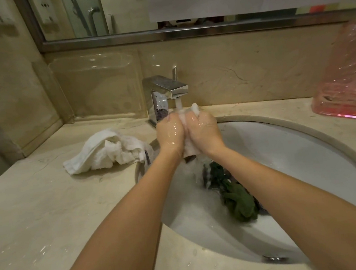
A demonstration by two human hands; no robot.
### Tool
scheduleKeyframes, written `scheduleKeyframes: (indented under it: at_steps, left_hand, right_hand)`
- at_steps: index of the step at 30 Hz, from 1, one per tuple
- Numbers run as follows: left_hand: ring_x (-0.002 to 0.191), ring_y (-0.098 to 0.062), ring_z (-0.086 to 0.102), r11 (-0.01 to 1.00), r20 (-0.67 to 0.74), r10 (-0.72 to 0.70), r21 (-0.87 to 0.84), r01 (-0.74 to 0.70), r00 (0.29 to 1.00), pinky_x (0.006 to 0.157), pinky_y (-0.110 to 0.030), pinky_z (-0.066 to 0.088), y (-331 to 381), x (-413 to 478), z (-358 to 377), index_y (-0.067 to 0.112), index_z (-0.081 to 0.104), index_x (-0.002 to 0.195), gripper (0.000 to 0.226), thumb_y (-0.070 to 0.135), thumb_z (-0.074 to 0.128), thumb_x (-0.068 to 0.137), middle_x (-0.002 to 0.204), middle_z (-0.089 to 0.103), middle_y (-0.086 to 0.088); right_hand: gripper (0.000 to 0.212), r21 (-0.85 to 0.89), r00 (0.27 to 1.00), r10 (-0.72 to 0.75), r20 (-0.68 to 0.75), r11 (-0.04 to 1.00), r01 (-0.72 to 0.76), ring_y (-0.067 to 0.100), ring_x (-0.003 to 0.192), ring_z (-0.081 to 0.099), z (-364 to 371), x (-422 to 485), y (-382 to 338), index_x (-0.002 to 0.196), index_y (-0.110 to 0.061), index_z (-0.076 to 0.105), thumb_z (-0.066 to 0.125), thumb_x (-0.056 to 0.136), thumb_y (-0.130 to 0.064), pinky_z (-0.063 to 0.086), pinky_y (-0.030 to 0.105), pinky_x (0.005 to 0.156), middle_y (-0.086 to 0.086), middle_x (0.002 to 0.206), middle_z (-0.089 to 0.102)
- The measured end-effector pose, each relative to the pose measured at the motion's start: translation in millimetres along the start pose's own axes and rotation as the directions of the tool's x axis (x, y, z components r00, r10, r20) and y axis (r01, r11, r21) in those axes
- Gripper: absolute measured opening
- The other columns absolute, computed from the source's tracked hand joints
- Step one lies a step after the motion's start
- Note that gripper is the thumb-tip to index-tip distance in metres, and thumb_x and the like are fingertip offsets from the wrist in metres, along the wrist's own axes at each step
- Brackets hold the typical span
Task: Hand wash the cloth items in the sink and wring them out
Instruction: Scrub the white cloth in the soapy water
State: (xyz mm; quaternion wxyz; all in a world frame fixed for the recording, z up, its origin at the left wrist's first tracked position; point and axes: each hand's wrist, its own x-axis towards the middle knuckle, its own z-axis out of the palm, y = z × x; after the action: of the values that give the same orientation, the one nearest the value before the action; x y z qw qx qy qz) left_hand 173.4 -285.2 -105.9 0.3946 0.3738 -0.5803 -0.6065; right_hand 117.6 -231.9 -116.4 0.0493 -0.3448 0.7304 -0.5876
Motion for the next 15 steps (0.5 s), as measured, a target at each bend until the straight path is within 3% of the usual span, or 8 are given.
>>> scheduleKeyframes:
  at_steps: [2,4,8,11,13,15]
  left_hand:
    - [0.082,-0.028,0.064,0.998,0.059,-0.027,-0.053,0.03,0.998,0.074,-0.034,0.051,-1,0,-4,0.012,0.061,0.077,0.026,0.023,0.046,0.096,0.084,0.067,-0.011]
    - [0.079,-0.017,0.058,0.999,0.123,0.043,-0.008,-0.042,0.991,0.069,-0.028,0.046,-5,2,-10,0.013,0.056,0.087,0.022,0.025,0.043,0.1,0.084,0.061,-0.004]
    - [0.073,-0.011,0.055,0.989,0.151,0.076,0.117,-0.094,0.986,0.058,-0.022,0.044,-8,4,-21,0.011,0.058,0.108,0.019,0.024,0.056,0.095,0.082,0.058,0.003]
    - [0.065,-0.016,0.057,0.978,0.192,-0.01,0.206,-0.03,0.981,0.051,-0.022,0.045,-10,6,-22,0.01,0.066,0.092,0.014,0.023,0.065,0.089,0.074,0.06,0.0]
    - [0.067,-0.022,0.054,0.977,0.126,0.072,0.19,-0.096,0.989,0.056,-0.032,0.044,-9,9,-21,0.007,0.068,0.084,0.022,0.028,0.063,0.083,0.069,0.059,-0.006]
    - [0.071,-0.022,0.052,0.96,0.015,0.205,0.189,-0.204,0.979,0.063,-0.033,0.042,-7,10,-22,0.006,0.064,0.084,0.028,0.032,0.053,0.086,0.073,0.058,-0.006]
  right_hand:
    - [0.032,-0.058,0.996,-0.073,0.044,0.995,0.075,0.024,0.073,0.054,-4,2,1,0.068,-0.021,0.046,0.041,0.097,-0.034,0.046,0.039,0.066,0.003,0.071,0.056]
    - [0.028,-0.108,0.995,-0.082,0.063,0.99,0.089,0.023,0.077,0.055,-9,4,4,0.079,-0.02,0.048,0.041,0.098,-0.039,0.045,0.039,0.07,0.002,0.077,0.058]
    - [0.031,-0.137,0.996,-0.06,-0.06,0.989,0.052,0.015,0.07,0.047,-28,13,16,0.074,-0.023,0.044,0.045,0.1,-0.04,0.038,0.031,0.063,-0.002,0.075,0.051]
    - [0.036,-0.188,0.993,-0.012,-0.116,0.982,-0.01,0.017,0.073,0.048,-36,17,20,0.068,-0.027,0.04,0.043,0.101,-0.04,0.038,0.032,0.068,-0.002,0.076,0.052]
    - [0.04,-0.271,0.994,-0.034,-0.103,0.963,0.005,0.018,0.07,0.047,-41,17,18,0.066,-0.026,0.038,0.04,0.101,-0.044,0.038,0.036,0.069,-0.006,0.067,0.048]
    - [0.041,-0.276,0.998,-0.049,-0.04,0.96,0.036,0.016,0.068,0.047,-44,16,13,0.068,-0.024,0.042,0.041,0.1,-0.05,0.037,0.035,0.066,-0.006,0.067,0.048]
